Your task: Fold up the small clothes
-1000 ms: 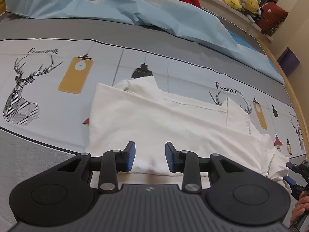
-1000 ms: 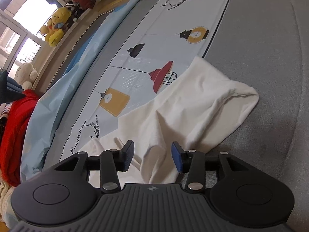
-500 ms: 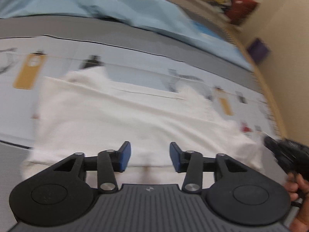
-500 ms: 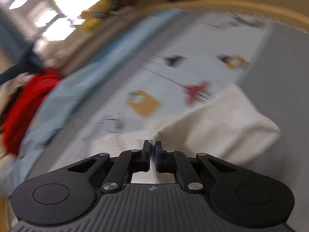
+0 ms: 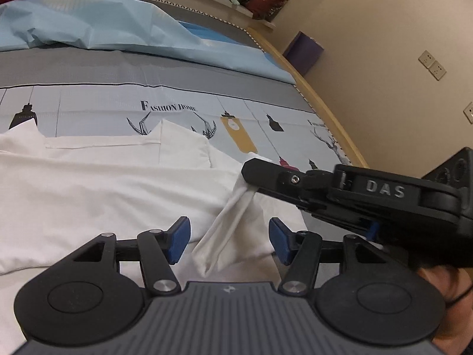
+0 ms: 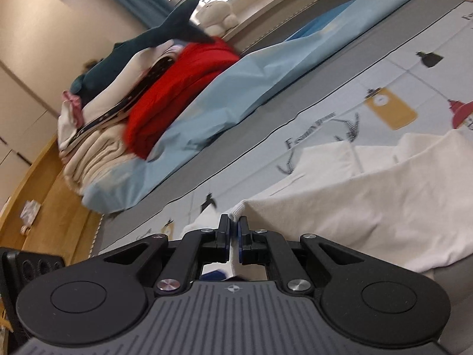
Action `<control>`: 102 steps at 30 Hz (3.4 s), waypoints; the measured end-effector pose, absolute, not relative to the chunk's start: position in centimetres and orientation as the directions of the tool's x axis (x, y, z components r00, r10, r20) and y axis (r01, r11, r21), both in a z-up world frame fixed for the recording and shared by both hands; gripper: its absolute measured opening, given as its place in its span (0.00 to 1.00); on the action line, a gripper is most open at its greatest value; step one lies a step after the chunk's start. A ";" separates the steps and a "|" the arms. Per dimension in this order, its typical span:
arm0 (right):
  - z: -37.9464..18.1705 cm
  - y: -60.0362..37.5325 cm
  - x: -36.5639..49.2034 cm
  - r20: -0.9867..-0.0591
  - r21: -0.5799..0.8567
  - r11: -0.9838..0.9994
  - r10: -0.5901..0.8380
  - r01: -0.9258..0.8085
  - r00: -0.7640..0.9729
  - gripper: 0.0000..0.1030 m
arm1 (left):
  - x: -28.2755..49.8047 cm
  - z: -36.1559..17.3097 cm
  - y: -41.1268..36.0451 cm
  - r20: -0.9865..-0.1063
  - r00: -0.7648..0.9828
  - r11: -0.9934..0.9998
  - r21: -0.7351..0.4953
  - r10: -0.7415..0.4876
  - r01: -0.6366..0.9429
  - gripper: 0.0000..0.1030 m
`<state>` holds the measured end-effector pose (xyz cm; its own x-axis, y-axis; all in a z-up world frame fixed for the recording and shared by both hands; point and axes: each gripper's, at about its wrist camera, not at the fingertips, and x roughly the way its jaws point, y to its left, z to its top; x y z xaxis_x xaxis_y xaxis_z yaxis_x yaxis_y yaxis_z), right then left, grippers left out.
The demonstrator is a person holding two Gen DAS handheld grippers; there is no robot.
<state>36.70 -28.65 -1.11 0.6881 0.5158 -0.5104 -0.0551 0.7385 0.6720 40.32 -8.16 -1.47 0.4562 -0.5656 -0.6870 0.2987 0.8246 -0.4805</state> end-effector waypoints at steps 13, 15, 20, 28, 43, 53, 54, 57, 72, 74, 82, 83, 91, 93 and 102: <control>-0.9 -30.1 36.6 -0.548 0.613 0.786 0.351 0.079 0.759 0.28 | 41.9 -0.3 -5.0 -0.686 0.560 0.885 -0.385 -0.465 0.263 0.04; -0.8 -31.6 35.9 -0.560 0.580 0.792 0.217 0.190 0.800 0.34 | 42.6 0.4 -1.8 -0.698 0.623 0.931 -0.329 -0.353 0.158 0.04; -1.6 -36.0 34.5 -0.623 0.528 0.713 -0.045 0.462 0.781 0.34 | 43.3 0.2 7.7 -0.767 0.624 0.938 -0.088 0.150 -0.334 0.03; -3.1 -36.3 34.5 -0.687 0.506 0.680 -0.055 0.530 0.725 0.34 | 43.4 -0.7 9.9 -0.797 0.593 0.927 -0.131 0.113 -0.353 0.04; -11.0 -30.6 35.8 -0.817 0.538 0.627 0.223 0.563 0.532 0.38 | 42.1 -0.4 13.7 -0.798 0.566 0.867 -0.120 0.206 -0.484 0.27; -12.7 -32.8 36.0 -0.803 0.568 0.498 0.162 0.655 0.574 0.38 | 42.4 -0.7 13.0 -0.805 0.570 0.877 -0.144 0.166 -0.458 0.28; -12.9 -32.9 36.0 -0.802 0.574 0.486 0.170 0.659 0.573 0.27 | 42.4 -0.8 12.9 -0.805 0.570 0.878 -0.146 0.162 -0.456 0.28; -13.3 -32.9 35.6 -0.802 0.582 0.436 0.166 0.686 0.574 0.13 | 42.6 -0.9 12.2 -0.805 0.575 0.883 -0.154 0.148 -0.443 0.28; -10.6 -35.5 32.4 -0.820 0.503 0.382 -0.071 0.775 0.568 0.13 | 43.2 -2.2 10.3 -0.828 0.556 0.907 -0.180 0.069 -0.380 0.28; -9.7 -34.3 32.8 -0.796 0.523 0.446 -0.050 0.726 0.604 0.13 | 43.2 -2.5 10.5 -0.833 0.551 0.904 -0.196 0.051 -0.380 0.28; -13.0 -35.0 36.0 -0.838 0.483 0.539 0.058 0.690 0.542 0.20 | 43.6 -7.3 11.4 -0.881 0.469 0.882 -0.266 -0.059 -0.388 0.28; -13.3 -35.6 35.8 -0.828 0.512 0.510 0.078 0.691 0.556 0.20 | 43.7 -8.5 11.6 -0.899 0.431 0.877 -0.269 -0.080 -0.399 0.28; -8.8 -35.4 38.8 -0.725 0.496 0.696 0.004 0.518 0.689 0.49 | 44.0 -8.7 14.1 -0.874 0.479 0.860 -0.304 -0.080 -0.410 0.53; -8.9 -35.9 40.0 -0.729 0.439 0.747 -0.029 0.499 0.684 0.57 | 44.5 -8.9 14.5 -0.863 0.499 0.864 -0.305 -0.074 -0.400 0.60; -12.7 -35.0 45.2 -0.786 0.286 0.899 0.021 0.333 0.618 0.61 | 48.1 -12.8 16.1 -0.818 0.553 0.858 -0.390 -0.156 -0.335 0.67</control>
<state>45.15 -35.00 -12.72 0.6178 0.0208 -0.7860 0.3331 0.8986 0.2855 48.14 16.14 -12.84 0.5532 -0.1557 -0.8184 -0.3352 0.8577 -0.3898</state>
